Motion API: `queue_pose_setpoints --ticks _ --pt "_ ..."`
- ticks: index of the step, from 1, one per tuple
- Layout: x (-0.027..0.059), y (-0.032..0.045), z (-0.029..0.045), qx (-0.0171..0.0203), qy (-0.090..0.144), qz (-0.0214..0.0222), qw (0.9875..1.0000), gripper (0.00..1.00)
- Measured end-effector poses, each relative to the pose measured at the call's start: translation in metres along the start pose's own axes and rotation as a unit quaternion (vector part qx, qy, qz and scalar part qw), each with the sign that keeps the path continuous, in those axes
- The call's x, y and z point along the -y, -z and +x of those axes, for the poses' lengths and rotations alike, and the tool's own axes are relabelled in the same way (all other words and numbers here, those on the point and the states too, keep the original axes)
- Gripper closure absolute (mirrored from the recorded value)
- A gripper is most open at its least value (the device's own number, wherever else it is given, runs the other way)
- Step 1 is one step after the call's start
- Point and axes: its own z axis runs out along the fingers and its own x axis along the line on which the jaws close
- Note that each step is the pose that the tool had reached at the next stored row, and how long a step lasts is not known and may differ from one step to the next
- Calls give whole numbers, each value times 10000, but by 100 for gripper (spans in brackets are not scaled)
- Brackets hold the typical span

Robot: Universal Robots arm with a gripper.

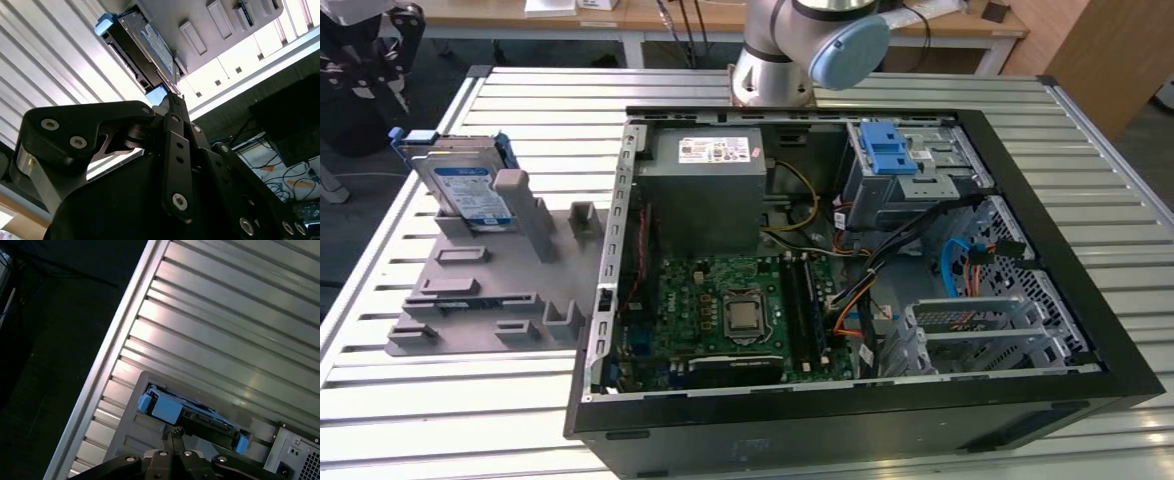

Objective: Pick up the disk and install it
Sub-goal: 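Pick up the disk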

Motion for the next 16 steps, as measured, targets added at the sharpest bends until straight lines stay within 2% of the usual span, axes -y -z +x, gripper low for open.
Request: queue_pose_setpoints --ticks 4,8,12,16 --pt "0 -4 0 -10 335 -8 9994 89" --pt "0 -8 1 -23 696 -16 9976 89" --pt "0 -13 1 -34 1043 -24 9945 89" --pt "0 -17 1 -46 1406 -33 9901 89"
